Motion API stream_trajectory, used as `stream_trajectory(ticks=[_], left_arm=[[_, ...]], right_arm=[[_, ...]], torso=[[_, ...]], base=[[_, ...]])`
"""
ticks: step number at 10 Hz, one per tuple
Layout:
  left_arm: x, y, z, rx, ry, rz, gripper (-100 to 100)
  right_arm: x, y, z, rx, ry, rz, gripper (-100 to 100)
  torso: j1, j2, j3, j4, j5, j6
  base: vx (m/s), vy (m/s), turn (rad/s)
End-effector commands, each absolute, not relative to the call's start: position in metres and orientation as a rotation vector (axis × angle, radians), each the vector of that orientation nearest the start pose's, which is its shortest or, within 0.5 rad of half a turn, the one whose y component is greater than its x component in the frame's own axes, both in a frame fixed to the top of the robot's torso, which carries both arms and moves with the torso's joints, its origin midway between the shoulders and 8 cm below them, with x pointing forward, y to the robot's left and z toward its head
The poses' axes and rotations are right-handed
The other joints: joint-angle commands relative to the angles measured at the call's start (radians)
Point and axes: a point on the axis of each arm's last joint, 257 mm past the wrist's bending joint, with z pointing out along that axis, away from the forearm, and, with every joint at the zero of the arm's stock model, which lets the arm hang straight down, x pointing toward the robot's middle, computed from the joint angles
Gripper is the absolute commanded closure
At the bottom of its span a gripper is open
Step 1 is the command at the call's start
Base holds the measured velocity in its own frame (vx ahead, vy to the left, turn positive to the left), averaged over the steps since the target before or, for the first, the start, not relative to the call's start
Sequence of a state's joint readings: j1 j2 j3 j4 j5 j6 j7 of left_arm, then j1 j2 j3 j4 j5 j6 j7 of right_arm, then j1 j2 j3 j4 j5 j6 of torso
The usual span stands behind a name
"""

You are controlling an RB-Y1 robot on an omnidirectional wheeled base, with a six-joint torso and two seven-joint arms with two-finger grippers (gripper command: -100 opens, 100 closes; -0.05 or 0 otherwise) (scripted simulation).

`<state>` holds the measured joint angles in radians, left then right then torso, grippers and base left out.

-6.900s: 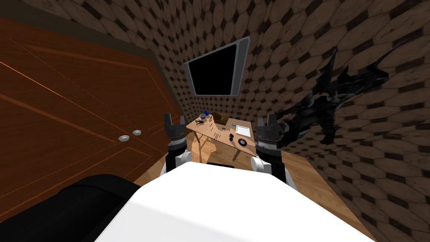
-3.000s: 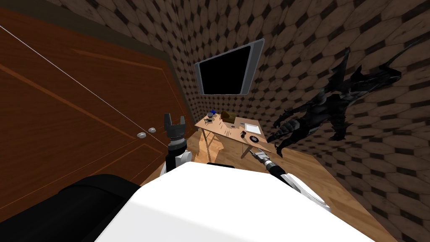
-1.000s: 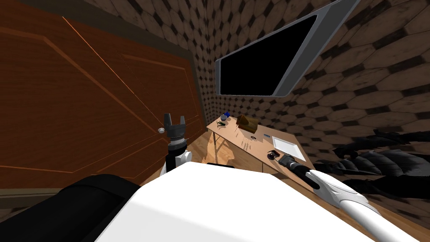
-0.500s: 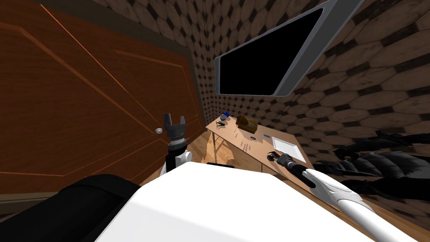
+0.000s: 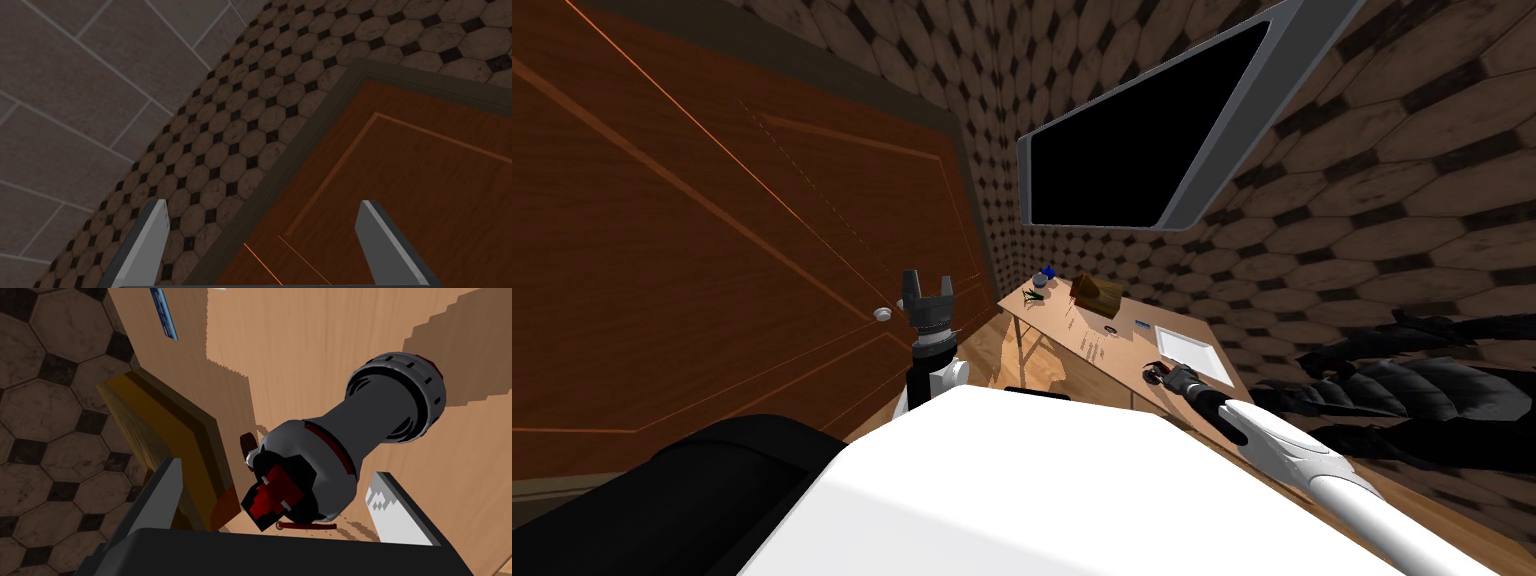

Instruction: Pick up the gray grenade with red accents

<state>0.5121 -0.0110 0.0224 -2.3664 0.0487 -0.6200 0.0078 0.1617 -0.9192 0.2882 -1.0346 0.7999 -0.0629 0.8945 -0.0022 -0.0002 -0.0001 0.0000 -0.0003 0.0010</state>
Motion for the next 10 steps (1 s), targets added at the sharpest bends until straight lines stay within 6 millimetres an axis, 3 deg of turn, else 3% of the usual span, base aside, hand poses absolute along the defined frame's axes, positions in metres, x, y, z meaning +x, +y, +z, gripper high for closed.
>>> stream_trajectory(ticks=[1, 5, 6, 7, 10], left_arm=[[0.299, 0.286, 0.079, -0.532, 0.435, -1.351, 0], [0.299, 0.286, 0.079, -0.532, 0.435, -1.351, 0], [0.299, 0.286, 0.079, -0.532, 0.435, -1.351, 0], [0.299, 0.286, 0.079, -0.532, 0.435, -1.351, 0], [0.299, 0.286, 0.079, -0.532, 0.435, -1.351, 0]], right_arm=[[0.344, -0.584, -0.433, -1.047, 2.158, -0.778, -100], [0.344, -0.555, -0.438, -1.047, 2.150, -0.762, -100], [0.344, -0.561, -0.437, -1.048, 2.151, -0.765, -100], [0.343, -0.561, -0.437, -1.046, 2.151, -0.767, 100], [0.343, -0.560, -0.437, -1.045, 2.153, -0.765, 100]], torso=[[0.000, 0.000, 0.000, 0.000, 0.000, 0.000], [0.000, 0.000, 0.000, 0.000, 0.000, 0.000], [-0.001, 0.000, 0.000, 0.000, 0.000, 0.000], [0.001, 0.000, 0.000, 0.000, 0.000, 0.000], [0.004, 0.002, 0.001, 0.001, 0.001, 0.000]], base=[[0.037, -0.070, -0.037], [0.029, -0.057, -0.028], [0.017, -0.030, -0.003], [0.000, 0.000, 0.000], [0.000, 0.000, 0.000]])
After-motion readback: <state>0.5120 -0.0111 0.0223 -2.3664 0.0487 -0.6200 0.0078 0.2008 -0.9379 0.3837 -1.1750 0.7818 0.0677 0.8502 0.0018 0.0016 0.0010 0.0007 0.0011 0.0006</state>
